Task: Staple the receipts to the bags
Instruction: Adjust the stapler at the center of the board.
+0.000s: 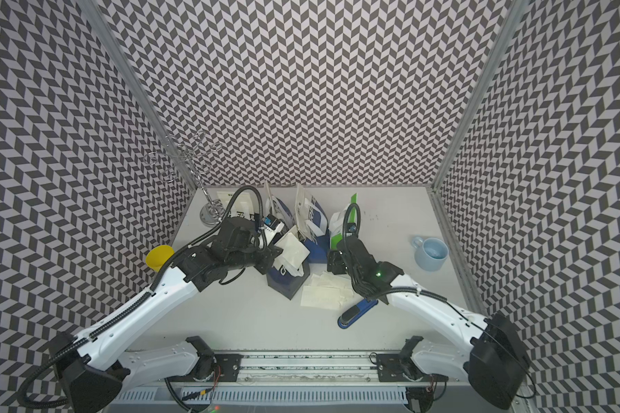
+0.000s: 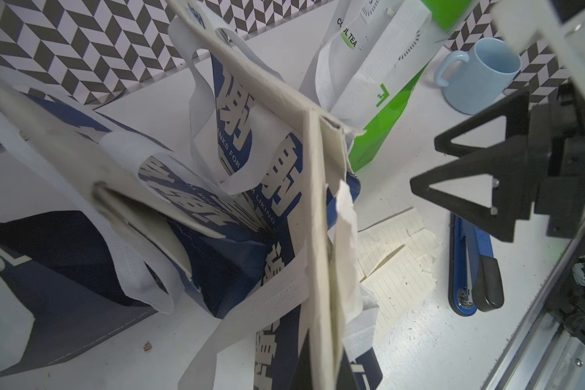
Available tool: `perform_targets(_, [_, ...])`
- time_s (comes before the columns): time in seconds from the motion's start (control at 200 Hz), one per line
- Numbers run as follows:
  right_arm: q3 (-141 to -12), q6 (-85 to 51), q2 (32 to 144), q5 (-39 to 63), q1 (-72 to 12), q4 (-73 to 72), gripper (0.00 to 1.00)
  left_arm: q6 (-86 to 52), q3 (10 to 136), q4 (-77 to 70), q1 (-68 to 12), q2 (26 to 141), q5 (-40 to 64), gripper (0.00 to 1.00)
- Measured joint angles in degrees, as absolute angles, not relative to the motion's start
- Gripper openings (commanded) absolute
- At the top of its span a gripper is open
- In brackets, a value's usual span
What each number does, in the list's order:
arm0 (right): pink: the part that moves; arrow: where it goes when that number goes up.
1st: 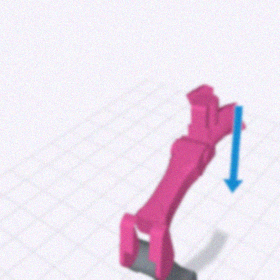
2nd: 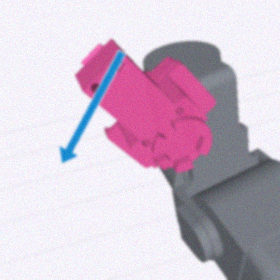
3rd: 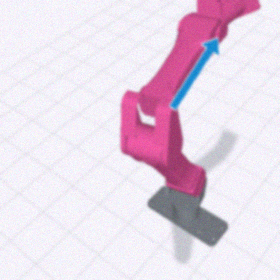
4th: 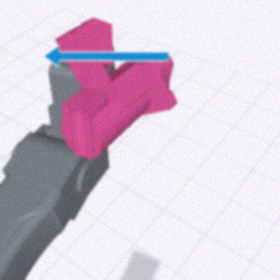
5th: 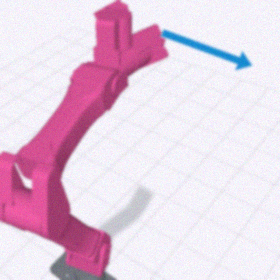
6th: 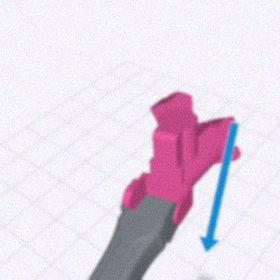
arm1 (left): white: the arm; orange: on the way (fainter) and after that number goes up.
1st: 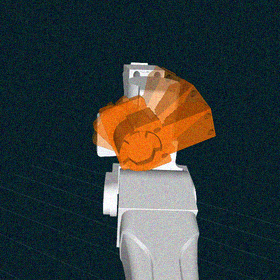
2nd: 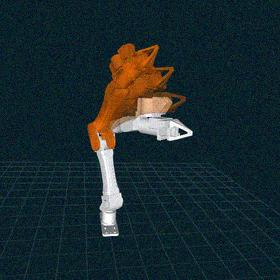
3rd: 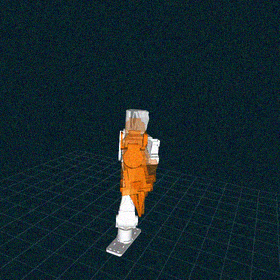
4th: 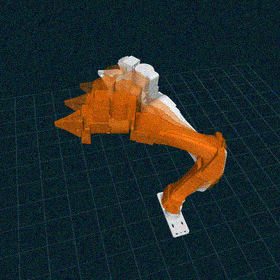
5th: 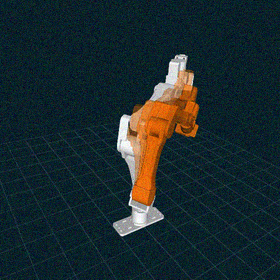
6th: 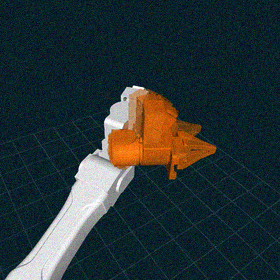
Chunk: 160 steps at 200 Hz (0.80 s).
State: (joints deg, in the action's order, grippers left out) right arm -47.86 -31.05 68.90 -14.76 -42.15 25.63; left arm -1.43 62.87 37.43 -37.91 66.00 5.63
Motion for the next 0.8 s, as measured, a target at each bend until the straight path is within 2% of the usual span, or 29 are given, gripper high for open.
perform_targets(0.155, [-48.18,-34.44,73.28,-8.36,-38.44,38.85,0.81,-2.48,62.85,37.15,-38.41,65.98,5.63,0.0])
perform_targets(0.406, [-41.45,-36.67,75.0,3.64,-29.85,46.22,0.81,-2.5,62.78,36.91,-39.0,64.88,5.85,0.0])
perform_targets(0.646, [-40.86,-37.63,74.02,6.28,-27.83,48.88,0.8,-1.74,60.38,35.64,-39.0,62.22,6.33,0.0])
perform_targets(0.801, [-44.42,-38.44,69.49,5.76,-27.83,51.77,0.79,-1.56,58.92,34.76,-39.0,61.69,7.25,0.0])
